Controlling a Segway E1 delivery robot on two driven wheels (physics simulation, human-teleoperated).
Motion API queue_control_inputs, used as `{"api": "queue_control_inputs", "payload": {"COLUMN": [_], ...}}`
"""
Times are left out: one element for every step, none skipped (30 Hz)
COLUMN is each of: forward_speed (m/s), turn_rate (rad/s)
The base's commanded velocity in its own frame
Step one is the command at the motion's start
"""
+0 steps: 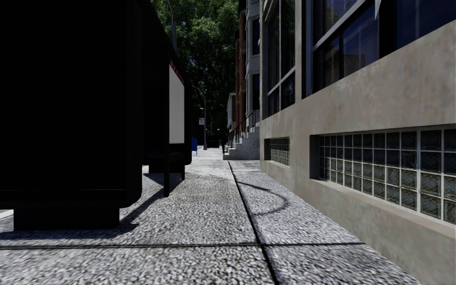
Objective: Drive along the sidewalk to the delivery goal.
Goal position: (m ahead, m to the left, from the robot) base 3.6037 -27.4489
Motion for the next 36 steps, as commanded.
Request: {"api": "queue_control_inputs", "payload": {"forward_speed": [0.00,0.00,0.00,0.00,0.00,0.00,0.00,0.00,0.00,0.00,0.00,0.00,0.00,0.00,0.00,0.00,0.00,0.00,0.00,0.00,0.00,0.00,0.00,0.00,0.00,0.00,0.00,0.00,0.00,0.00,0.00,0.00,0.00,0.00,0.00,0.00], "turn_rate": [0.00,0.00,0.00,0.00,0.00,0.00,0.00,0.00,0.00,0.00,0.00,0.00,0.00,0.00,0.00,0.00,0.00,0.00,0.00,0.00,0.00,0.00,0.00,0.00,0.00,0.00,0.00,0.00,0.00,0.00,0.04,0.10,0.10,0.12,0.15,0.17]}}
